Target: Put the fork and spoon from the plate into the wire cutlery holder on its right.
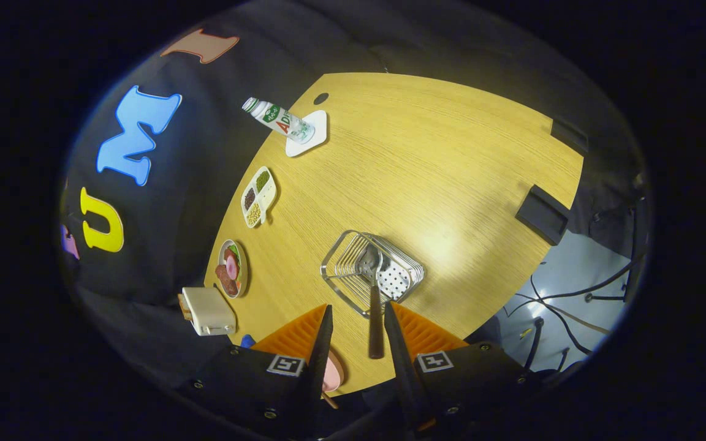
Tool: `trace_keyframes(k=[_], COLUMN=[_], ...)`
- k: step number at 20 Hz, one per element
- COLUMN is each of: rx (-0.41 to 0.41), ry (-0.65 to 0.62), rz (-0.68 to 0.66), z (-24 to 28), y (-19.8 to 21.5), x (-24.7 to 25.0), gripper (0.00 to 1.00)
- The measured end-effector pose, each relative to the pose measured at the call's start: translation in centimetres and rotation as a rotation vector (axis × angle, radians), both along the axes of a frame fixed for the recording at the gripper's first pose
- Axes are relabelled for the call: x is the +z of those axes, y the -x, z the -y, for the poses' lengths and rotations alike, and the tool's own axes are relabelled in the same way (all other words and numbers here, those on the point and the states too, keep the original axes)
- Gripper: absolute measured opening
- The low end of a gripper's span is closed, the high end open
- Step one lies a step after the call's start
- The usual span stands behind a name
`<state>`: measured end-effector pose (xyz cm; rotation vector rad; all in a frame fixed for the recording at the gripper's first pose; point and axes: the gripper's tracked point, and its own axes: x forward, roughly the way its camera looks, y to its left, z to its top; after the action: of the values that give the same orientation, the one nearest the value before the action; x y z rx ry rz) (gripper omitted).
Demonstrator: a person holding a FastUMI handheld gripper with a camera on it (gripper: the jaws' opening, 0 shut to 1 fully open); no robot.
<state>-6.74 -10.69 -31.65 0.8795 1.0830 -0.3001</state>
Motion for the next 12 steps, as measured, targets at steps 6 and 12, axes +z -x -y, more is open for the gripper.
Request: trace_keyframes(k=[6, 12], rx=[0.029, 0.064], ry=[-0.002, -0.007], rz=[0.032, 0.057], z=[-1.3, -2.9], y=[-0.6, -1.5], x=[1.5, 2.4], gripper=[0.52, 0.52])
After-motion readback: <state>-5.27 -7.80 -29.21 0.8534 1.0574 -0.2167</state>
